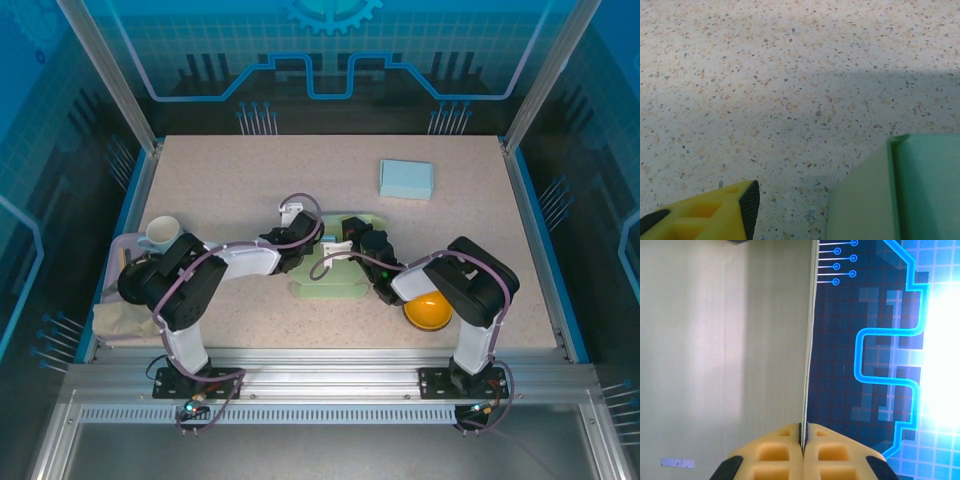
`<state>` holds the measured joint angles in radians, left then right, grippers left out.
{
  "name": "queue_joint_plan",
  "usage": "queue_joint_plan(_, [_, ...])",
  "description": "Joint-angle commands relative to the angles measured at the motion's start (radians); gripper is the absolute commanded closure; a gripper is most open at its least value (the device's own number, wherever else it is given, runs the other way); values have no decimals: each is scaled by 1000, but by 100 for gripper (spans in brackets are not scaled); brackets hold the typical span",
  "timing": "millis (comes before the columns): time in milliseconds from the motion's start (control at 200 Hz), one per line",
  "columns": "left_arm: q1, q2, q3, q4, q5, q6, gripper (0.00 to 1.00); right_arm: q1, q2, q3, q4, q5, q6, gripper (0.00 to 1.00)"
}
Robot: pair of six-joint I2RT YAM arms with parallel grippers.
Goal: Fold the paper box
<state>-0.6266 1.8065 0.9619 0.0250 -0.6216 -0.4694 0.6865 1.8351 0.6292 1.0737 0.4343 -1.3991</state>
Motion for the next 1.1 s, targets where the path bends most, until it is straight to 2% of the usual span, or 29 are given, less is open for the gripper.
queue_joint_plan(0, [15,-53,-42,28,43,53,43,-13,17,-15,-117,44,37,100])
queue_joint_plan(150, [15,-94,-99,82,98,72,35,-10,10,-12,-129,42,48,100])
queue_joint_plan(250, [16,-103,-116,109,125,80,34,-6,-1,-8,-149,39,59,99])
queue_joint_plan(295, [15,-99,-113,111,129,81,34,-3,-4,-8,-149,38,63,96])
queue_joint_plan(350, [15,-92,-101,107,126,84,35,1,-9,-6,-154,36,67,86])
queue_joint_plan(420, [15,-80,-82,93,111,88,35,5,-20,-6,-164,30,76,84])
queue_joint_plan(550, [15,-59,-47,85,96,96,38,10,-59,-3,-234,1,110,70])
queue_joint_plan(655, [15,-44,-29,83,91,97,42,12,-97,-2,-277,-17,138,62])
queue_joint_plan(750, [16,-38,-25,87,91,92,50,12,-147,4,-347,-46,165,58])
queue_joint_plan(930, [15,-21,-20,83,79,82,70,13,-266,9,-500,-108,241,54])
queue_joint_plan(1095, [14,-14,-14,62,50,68,76,11,-417,16,-671,-154,377,53])
